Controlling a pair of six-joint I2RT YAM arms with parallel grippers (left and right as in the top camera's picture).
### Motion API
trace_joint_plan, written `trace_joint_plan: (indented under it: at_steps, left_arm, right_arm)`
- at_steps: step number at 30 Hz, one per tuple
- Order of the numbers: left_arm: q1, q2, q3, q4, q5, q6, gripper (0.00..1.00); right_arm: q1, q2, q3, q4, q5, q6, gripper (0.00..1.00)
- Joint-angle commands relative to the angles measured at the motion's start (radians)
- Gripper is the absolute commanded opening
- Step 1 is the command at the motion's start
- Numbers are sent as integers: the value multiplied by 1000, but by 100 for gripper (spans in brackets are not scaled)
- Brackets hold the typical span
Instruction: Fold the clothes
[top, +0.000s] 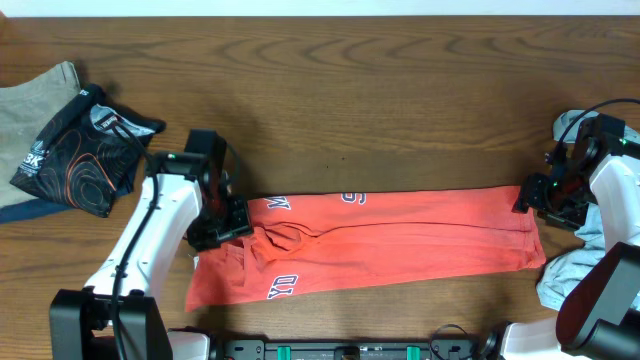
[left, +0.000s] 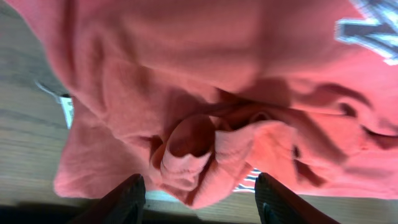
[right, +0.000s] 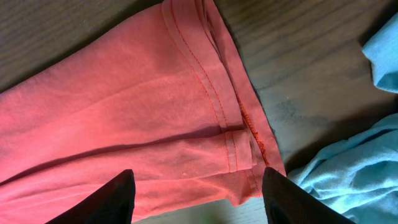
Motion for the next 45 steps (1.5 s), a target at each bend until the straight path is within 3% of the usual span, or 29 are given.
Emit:
trace_joint_plan:
  at_steps: [1,6,8,9,11,12,23,29,36,38,41,43,45]
  left_arm:
    - [0,-8,-62,31,22,-9,59]
    - [-32,-8,-130,97,49,-9,57]
    - [-47,-8,-153,122,49,-9,51]
    - [-54,-8,-162,135,49,-9,42]
    - [-58,-8,-165,154,45,-8,13]
    - [-56,-8,-162,163,37,-9,6]
    - [7,-10,63,39,-130,-9,6]
    - [6,0,33,16,-137,-9,6]
    - [6,3,-81,85,-249,-10,8]
    - [6,3,-104,105,-254,-10,24]
    - [6,3,-130,130,-254,-10,36]
    - [6,3,-140,138,-255,-10,50]
    - [6,3,-143,141,-254,-10,50]
  right_arm:
    - [-18,-10,-2,-2,-8,-11,64]
    - [-18,-10,-2,-2,-8,-11,64]
    - [-18,-10,-2,-2,-8,-11,64]
    - [-18,-10,-2,-2,-8,-11,64]
    - [-18,-10,-2,-2,-8,-11,64]
    - [-18,-10,-2,-2,-8,-11,64]
    - [-18,-10,-2,-1,-8,-11,64]
    - [-18,-10,-2,-2,-8,-11,64]
    - [-18,-10,-2,-2,-8,-11,64]
    - [-18,-10,-2,-5,-8,-11,64]
    - [-18,-10,-2,-6,-8,-11,64]
    - [-18,-10,-2,-6,-8,-11,64]
    - [-18,-10,-2,-6,-8,-11,64]
